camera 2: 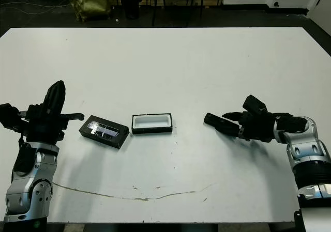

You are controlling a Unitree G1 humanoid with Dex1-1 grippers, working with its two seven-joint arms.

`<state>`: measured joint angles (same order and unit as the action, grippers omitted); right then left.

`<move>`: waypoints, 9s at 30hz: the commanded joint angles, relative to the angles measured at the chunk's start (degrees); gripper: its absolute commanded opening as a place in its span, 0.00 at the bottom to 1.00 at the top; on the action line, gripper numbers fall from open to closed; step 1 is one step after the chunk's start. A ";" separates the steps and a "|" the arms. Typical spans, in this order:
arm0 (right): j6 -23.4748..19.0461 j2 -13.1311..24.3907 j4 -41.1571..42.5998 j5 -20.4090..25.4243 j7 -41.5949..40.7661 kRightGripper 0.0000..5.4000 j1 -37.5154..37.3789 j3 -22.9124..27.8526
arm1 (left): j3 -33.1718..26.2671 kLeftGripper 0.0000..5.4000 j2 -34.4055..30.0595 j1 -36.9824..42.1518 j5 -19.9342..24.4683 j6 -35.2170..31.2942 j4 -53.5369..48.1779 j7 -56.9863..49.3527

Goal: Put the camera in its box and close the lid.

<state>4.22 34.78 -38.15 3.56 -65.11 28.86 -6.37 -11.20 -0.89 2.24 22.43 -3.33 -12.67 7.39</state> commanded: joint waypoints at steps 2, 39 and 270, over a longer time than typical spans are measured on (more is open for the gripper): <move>-2.97 -0.28 -2.60 -1.70 0.91 0.14 -2.57 -1.46 | -0.17 0.00 -0.18 -0.63 0.17 -1.00 0.43 -0.37; -3.36 -6.75 -14.66 0.91 -17.49 0.13 23.85 -3.71 | -0.13 0.00 -0.48 -0.41 0.28 0.82 2.15 1.46; -11.88 -24.57 -12.71 -18.74 -16.80 0.13 36.14 -22.75 | 2.01 0.00 0.91 -2.06 -1.83 -0.23 1.43 -0.53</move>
<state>-7.28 10.42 -50.74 -15.10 -81.81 65.57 -28.86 -9.31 0.02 1.14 21.00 -3.12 -11.78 7.12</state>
